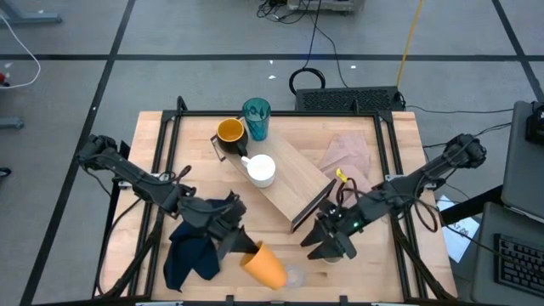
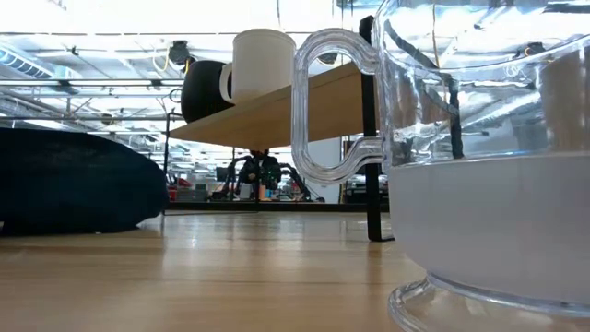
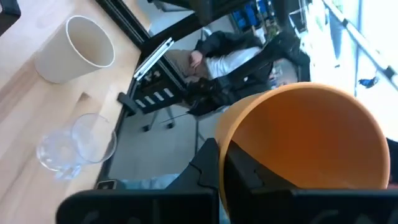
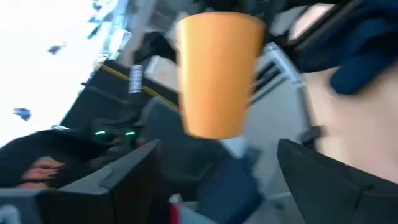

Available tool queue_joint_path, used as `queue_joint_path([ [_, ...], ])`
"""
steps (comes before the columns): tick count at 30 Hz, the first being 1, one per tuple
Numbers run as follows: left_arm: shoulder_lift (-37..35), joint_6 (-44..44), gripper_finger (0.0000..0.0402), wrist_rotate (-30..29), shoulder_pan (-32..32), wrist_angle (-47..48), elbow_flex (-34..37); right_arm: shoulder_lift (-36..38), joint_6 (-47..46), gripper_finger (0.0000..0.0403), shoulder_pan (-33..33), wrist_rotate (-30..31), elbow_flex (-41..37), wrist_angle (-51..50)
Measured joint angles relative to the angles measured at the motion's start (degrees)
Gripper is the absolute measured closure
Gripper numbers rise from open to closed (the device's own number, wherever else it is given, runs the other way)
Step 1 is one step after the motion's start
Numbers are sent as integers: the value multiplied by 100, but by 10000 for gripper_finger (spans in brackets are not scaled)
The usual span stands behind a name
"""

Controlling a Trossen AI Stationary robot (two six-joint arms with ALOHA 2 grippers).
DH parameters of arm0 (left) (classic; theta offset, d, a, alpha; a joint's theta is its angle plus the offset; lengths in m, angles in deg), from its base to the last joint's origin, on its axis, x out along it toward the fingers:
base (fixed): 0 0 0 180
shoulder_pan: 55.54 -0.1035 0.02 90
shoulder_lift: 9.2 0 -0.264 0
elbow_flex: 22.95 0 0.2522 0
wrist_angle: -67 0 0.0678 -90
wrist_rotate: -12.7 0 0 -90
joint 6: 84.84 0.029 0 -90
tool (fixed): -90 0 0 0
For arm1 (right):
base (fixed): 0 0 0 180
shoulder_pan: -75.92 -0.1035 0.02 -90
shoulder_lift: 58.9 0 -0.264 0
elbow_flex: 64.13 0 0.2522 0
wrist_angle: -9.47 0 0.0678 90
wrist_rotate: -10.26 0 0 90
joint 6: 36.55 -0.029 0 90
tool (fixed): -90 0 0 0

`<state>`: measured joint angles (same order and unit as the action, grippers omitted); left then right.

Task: Stack small to large cups/mugs on shelf
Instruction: Put the yellow cup on the shelf

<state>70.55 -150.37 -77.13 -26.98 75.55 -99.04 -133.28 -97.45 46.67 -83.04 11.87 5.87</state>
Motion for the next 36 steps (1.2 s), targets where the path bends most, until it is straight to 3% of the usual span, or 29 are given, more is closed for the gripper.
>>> queue_joint_path([
  [9, 4, -809, 399, 135, 46, -345, 0, -406, -624, 74, -127, -497, 0, 379],
  [19, 50, -1301, 400, 260, 44, -339, 2, -1164, -1006, 74, -88, -1172, 0, 1748],
  [36, 669, -1560, 399, 331, -46, -1012, 2, -1350, -874, 74, 330, -1341, 0, 1823],
])
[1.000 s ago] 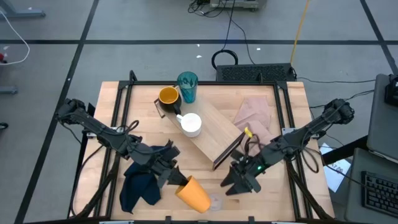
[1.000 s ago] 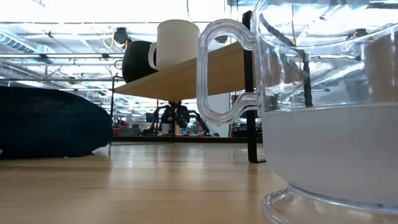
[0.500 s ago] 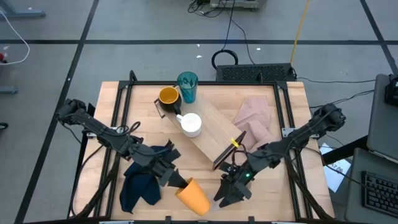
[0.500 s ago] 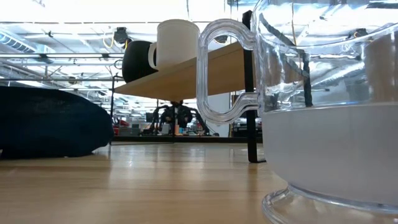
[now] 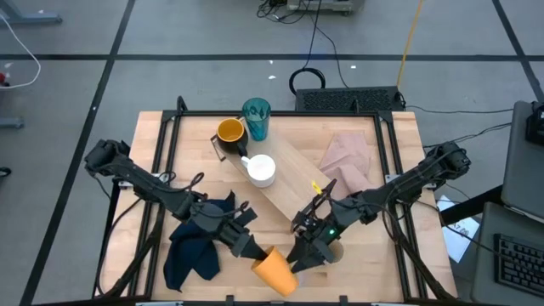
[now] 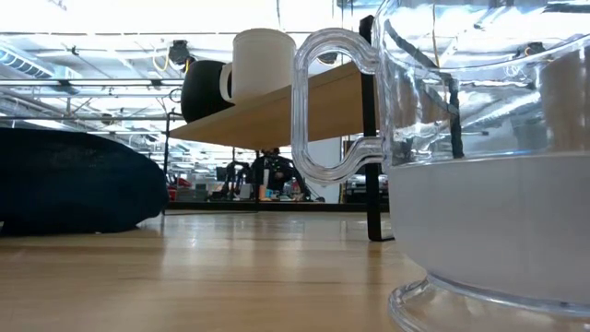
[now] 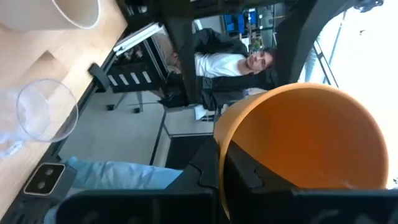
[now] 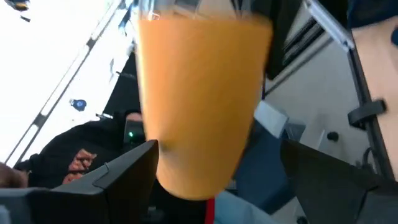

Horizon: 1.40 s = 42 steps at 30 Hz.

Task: Stack small to large cups/mugs on shelf
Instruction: Put the yellow cup on the shelf

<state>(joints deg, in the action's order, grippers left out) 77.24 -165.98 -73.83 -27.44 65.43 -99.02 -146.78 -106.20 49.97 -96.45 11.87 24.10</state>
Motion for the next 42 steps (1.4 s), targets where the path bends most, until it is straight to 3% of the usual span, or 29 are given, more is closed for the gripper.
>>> queue_joint_path([
  [32, 63, -133, 397, 32, -561, 154, -4, -15, -13, 75, -148, -82, -7, 6],
  [42, 70, -218, 397, 308, -626, 132, -4, -177, -121, 140, -148, -292, -4, 305],
])
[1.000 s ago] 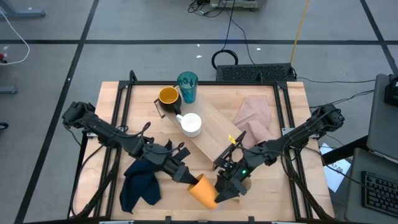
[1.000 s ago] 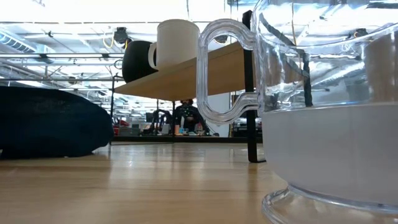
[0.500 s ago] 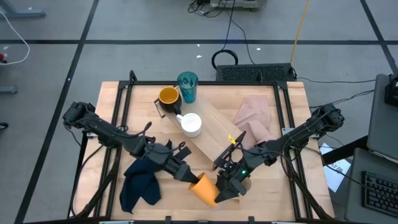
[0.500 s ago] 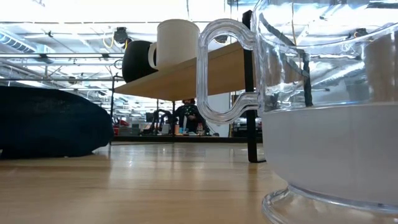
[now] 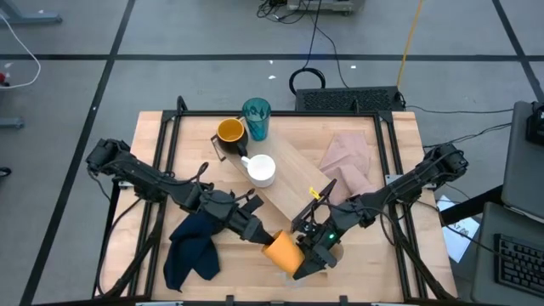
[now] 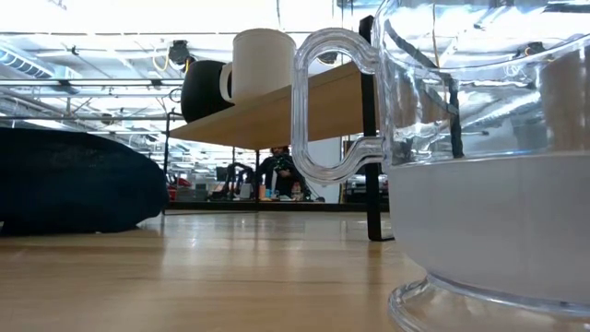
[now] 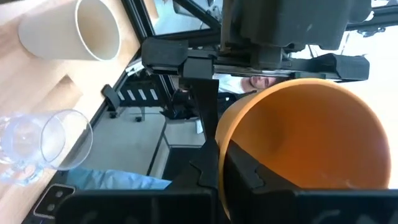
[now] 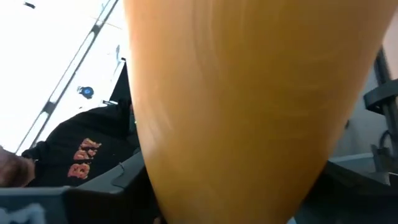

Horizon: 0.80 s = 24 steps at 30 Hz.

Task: Stack small to large cups/mugs on shelf
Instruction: Put the yellow cup on the shelf

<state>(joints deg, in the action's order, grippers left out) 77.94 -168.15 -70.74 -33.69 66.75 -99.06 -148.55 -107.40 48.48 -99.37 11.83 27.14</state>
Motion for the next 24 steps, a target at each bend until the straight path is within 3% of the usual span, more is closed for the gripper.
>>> queue_joint_path([
  [8, 4, -154, 392, 92, 132, 85, 0, -292, -218, 112, -2, -275, 4, 543],
  [17, 2, -235, 392, 291, 140, 37, 0, -312, -253, 147, 44, -454, 5, 646],
  [24, 2, -347, 389, 335, 179, 27, 0, -310, -220, 115, 42, -469, 6, 752],
])
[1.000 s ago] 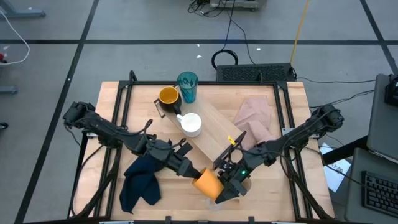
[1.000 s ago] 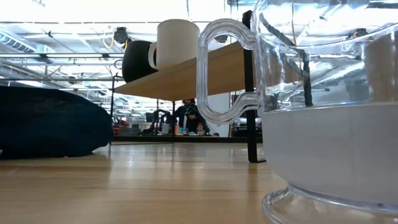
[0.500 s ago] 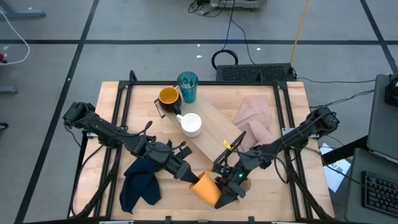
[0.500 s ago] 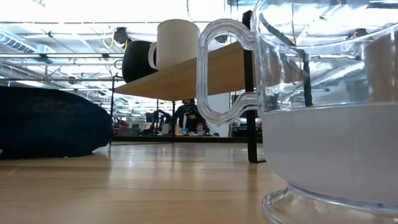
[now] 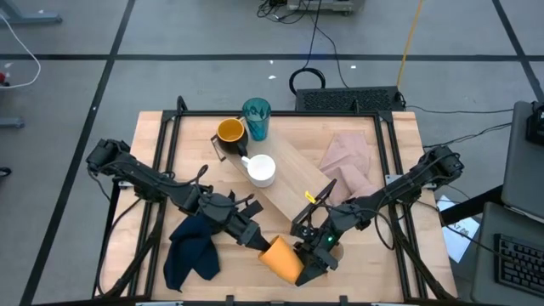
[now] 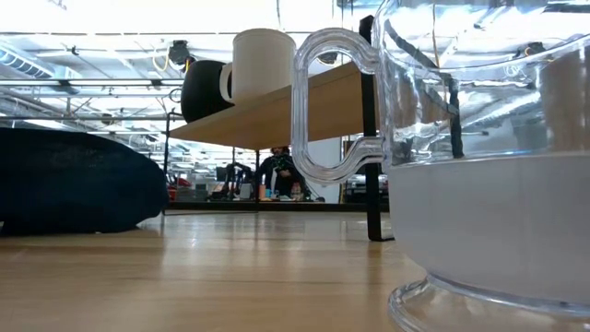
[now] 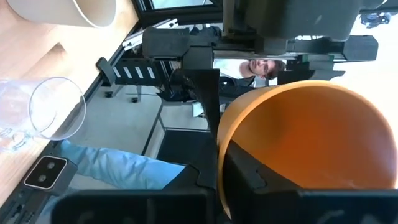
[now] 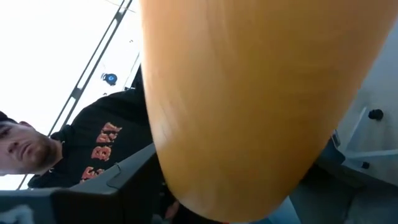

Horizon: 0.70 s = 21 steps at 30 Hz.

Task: Stack small to large cups/mugs on shelf
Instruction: Put the yellow cup on the shelf

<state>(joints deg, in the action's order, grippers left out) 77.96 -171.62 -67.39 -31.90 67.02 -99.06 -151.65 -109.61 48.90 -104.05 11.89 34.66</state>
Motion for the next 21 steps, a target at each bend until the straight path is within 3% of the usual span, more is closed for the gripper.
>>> queue_joint_path([
  [21, 0, -53, 393, 54, 66, -112, 8, 4, -61, 92, 142, -4, 1, -41],
])
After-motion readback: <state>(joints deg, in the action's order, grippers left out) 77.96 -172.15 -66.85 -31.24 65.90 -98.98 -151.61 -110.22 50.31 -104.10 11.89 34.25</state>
